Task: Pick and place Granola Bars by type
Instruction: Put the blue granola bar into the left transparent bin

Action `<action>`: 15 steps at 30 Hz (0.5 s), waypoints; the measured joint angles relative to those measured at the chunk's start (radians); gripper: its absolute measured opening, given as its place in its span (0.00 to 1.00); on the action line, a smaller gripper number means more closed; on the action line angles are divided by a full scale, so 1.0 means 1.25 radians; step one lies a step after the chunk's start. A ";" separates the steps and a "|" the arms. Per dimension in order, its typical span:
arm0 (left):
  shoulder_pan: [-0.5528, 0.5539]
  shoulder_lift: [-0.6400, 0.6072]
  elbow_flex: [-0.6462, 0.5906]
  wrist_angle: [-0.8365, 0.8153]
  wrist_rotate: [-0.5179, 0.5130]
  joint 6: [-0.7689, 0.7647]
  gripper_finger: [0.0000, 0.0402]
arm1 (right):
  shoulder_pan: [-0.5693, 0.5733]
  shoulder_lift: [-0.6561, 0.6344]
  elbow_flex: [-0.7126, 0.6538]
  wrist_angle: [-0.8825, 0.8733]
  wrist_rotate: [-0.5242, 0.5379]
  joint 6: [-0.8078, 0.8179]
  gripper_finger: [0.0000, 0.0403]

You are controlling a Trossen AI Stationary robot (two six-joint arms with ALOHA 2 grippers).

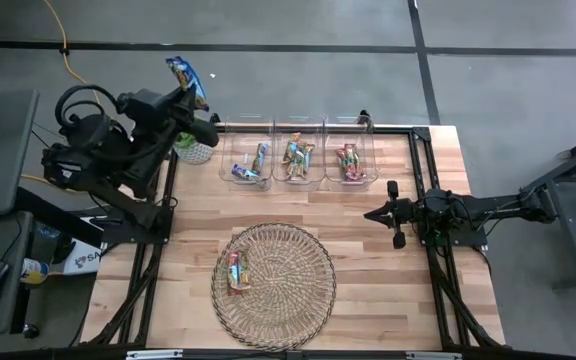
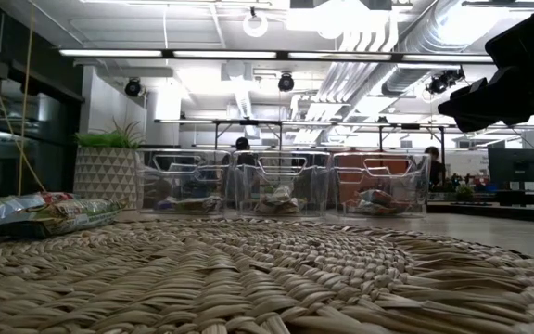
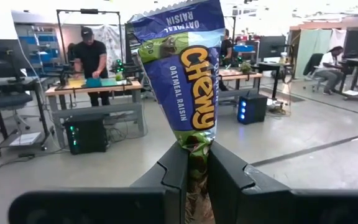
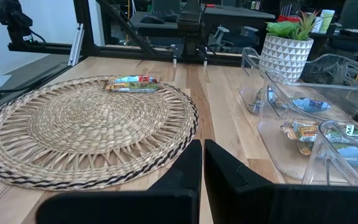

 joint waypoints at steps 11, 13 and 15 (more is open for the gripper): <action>0.000 0.047 0.000 -0.008 -0.005 -0.021 0.10 | 0.000 0.000 0.000 0.000 0.000 0.000 0.00; 0.001 0.068 -0.001 -0.012 0.002 -0.027 0.10 | 0.000 0.000 0.000 0.000 0.000 0.000 0.00; 0.016 0.089 -0.001 -0.008 0.012 -0.049 0.10 | 0.000 0.000 0.000 0.000 0.000 0.000 0.00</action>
